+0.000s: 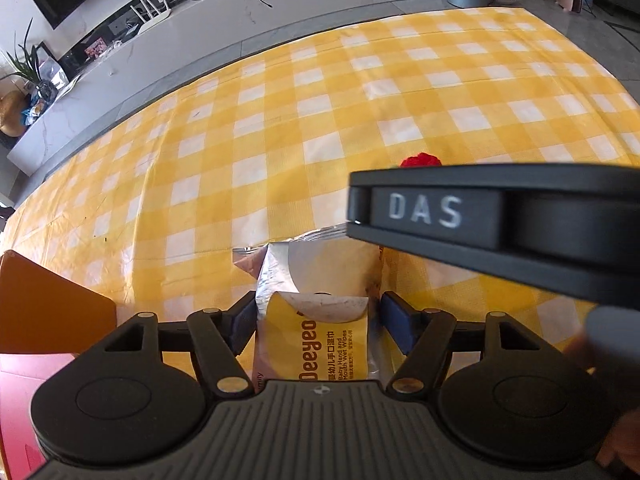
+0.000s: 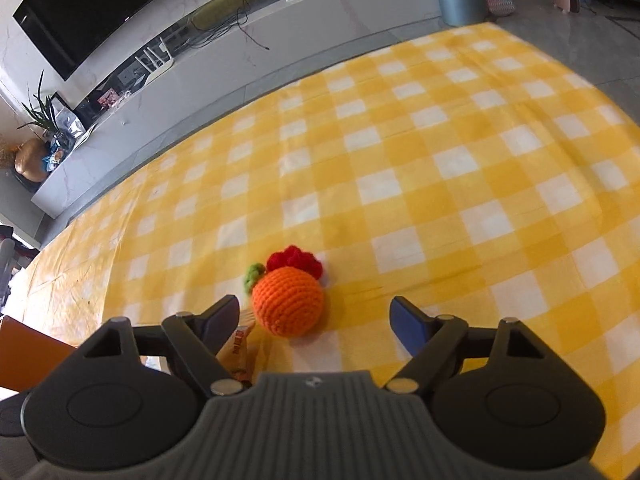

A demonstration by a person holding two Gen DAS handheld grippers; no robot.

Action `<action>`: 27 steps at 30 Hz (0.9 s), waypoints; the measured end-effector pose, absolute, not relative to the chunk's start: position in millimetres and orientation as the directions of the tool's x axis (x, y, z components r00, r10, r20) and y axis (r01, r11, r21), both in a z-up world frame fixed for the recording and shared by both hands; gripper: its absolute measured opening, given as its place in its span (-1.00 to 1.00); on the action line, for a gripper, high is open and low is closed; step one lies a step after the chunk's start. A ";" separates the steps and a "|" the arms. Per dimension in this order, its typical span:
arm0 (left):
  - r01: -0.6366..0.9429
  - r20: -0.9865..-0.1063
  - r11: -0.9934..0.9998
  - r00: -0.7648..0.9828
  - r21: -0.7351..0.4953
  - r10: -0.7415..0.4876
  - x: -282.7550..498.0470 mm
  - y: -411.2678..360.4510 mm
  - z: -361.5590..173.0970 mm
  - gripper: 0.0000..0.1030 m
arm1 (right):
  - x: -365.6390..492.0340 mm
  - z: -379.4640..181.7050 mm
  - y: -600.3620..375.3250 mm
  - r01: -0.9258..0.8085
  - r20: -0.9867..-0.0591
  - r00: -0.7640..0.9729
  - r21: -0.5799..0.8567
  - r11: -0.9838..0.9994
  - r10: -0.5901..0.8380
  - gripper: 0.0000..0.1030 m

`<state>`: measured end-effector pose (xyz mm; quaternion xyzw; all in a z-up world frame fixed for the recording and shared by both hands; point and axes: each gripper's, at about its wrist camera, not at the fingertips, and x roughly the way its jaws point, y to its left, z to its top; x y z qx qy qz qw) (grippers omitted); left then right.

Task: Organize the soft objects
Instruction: 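Grasp the Deeyeo snack bag with the left tool while the right tool grasps the orange knit ball, then carry the snack bag and knit ball over the cardboard box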

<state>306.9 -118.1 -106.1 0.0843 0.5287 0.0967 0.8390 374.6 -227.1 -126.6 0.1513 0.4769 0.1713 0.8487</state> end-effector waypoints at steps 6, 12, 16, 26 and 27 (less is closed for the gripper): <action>-0.055 -0.868 0.976 0.449 0.210 0.212 303.6 -117.0 -105.7 0.34 | 375.6 -133.2 -217.8 -0.131 -0.735 0.528 0.425 0.895 0.426 0.46; -0.044 -0.868 0.984 0.464 0.175 0.175 300.0 -114.8 -106.4 0.17 | 375.5 -133.4 -219.4 -0.161 -0.728 0.506 0.447 0.880 0.462 -0.21; -0.052 -0.866 0.985 0.471 0.163 0.168 297.4 -113.7 -103.6 0.09 | 372.5 -130.9 -222.4 -0.149 -0.742 0.498 0.437 0.887 0.449 -0.21; 0.022 -0.849 1.000 0.528 0.003 -0.009 264.4 -123.5 -96.1 -0.07 | 337.9 -104.3 -263.0 -0.083 -0.804 0.545 0.233 0.969 0.239 -0.21; 0.025 -0.841 1.000 0.540 0.003 -0.011 259.1 -126.9 -95.1 -0.07 | 334.9 -101.6 -267.6 -0.082 -0.799 0.554 0.226 0.971 0.234 -0.21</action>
